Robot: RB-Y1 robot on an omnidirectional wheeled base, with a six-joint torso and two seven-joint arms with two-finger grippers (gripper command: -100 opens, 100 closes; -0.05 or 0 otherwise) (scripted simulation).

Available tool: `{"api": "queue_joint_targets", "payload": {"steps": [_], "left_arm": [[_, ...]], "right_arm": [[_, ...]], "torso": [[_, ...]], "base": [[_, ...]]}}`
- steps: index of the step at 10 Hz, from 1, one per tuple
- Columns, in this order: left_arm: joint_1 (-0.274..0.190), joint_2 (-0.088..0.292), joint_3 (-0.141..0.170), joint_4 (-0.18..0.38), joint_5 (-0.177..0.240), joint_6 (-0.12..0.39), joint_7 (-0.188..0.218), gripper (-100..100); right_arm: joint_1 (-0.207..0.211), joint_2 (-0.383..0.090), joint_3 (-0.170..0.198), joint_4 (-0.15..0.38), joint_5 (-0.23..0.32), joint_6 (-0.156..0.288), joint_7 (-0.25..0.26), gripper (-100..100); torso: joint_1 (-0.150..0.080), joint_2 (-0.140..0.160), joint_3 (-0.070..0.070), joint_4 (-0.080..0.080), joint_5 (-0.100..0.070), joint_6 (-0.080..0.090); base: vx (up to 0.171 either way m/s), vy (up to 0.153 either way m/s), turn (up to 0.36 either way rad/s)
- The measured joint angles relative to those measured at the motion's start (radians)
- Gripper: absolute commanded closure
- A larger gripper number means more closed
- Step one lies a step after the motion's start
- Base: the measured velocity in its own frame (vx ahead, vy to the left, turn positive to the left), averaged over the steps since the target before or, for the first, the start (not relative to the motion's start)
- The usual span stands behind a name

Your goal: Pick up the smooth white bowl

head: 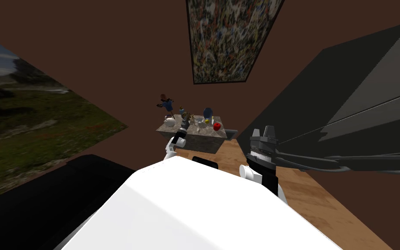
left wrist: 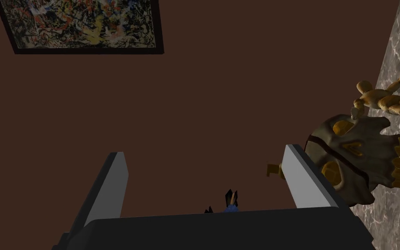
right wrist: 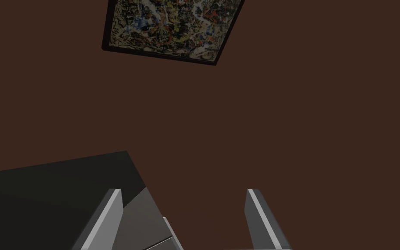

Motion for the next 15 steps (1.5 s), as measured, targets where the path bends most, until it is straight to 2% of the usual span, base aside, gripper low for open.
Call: {"api": "queue_joint_targets", "payload": {"steps": [1, 4, 7, 10, 15], "left_arm": [[-0.029, -0.001, -0.004, 0.030, 0.000, 0.024, 0.003, -100], [-0.092, 0.006, -0.005, 0.072, 0.006, 0.099, 0.018, -100], [-0.176, -0.005, -0.012, 0.143, 0.005, 0.181, 0.022, -100], [-0.238, -0.005, -0.016, 0.202, 0.011, 0.249, 0.029, -100], [-0.376, -0.004, -0.017, 0.323, 0.028, 0.391, 0.036, -100]], "right_arm": [[0.000, 0.000, 0.000, 0.000, 0.000, 0.000, 0.000, 0], [0.000, 0.000, 0.000, 0.000, 0.000, 0.000, 0.000, 0], [0.000, 0.000, 0.000, 0.000, 0.000, 0.000, 0.000, 0], [0.000, 0.000, 0.000, 0.000, 0.000, 0.000, 0.000, 0], [0.000, 0.000, 0.000, 0.000, 0.000, 0.000, 0.000, 0]], "torso": [[0.000, 0.000, 0.000, 0.000, 0.000, 0.000], [0.000, -0.001, 0.000, 0.000, 0.000, 0.000], [0.000, -0.001, -0.001, 0.000, 0.000, 0.000], [0.000, -0.002, -0.001, 0.000, 0.000, 0.000], [0.001, -0.003, -0.002, -0.001, 0.000, 0.000]], "base": [[-0.034, -0.017, 0.007], [-0.039, -0.018, 0.021], [-0.032, -0.011, 0.015], [-0.022, -0.011, 0.025], [-0.011, -0.005, 0.024]]}}
